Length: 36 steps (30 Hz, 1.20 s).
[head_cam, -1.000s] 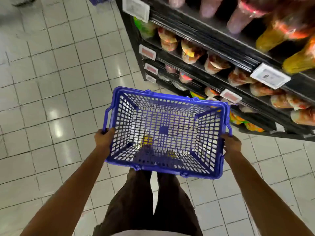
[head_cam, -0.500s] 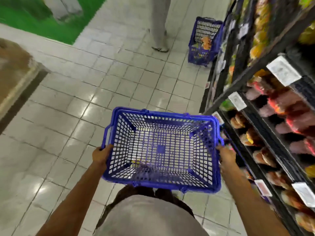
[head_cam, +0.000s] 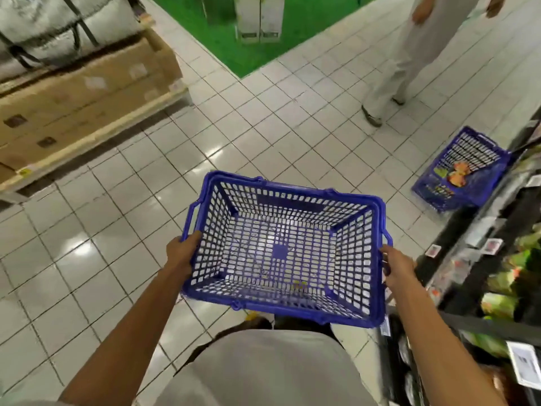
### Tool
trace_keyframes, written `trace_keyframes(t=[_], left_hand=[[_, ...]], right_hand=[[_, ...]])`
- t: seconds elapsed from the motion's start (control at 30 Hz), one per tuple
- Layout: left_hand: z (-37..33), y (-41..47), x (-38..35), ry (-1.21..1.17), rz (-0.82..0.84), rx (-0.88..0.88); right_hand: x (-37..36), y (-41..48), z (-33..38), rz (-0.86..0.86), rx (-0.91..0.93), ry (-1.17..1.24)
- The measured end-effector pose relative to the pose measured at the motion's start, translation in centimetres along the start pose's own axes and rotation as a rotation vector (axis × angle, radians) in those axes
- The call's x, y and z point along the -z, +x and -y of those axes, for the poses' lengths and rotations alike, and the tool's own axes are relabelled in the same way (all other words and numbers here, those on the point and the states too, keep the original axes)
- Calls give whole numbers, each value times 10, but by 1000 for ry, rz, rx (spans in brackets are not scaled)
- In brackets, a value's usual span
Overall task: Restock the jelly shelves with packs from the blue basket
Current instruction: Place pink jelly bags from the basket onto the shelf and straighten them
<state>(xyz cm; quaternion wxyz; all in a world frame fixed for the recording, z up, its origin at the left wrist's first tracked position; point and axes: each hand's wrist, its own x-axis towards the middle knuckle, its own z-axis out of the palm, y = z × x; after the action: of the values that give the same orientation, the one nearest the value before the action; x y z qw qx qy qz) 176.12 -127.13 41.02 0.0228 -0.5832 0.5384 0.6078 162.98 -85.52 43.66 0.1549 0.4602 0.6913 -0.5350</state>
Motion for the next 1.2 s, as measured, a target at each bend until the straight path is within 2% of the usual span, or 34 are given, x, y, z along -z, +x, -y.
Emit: trace_keyframes(t=[0.17,0.57,0.8,1.2], left_hand=[[-63,51,-27,-90,-40,68],[-251,160,-127,-232,-195,56],[-366,255,-159,-347,-212,101],[-587,415,-218,-303,-323,167]], right_hand=[[-80,40,86,77,2,-20],[-267,136,333,143,91,-123],[-409,181,452,188,114,-137],[-610,216,663,225,162,-146]])
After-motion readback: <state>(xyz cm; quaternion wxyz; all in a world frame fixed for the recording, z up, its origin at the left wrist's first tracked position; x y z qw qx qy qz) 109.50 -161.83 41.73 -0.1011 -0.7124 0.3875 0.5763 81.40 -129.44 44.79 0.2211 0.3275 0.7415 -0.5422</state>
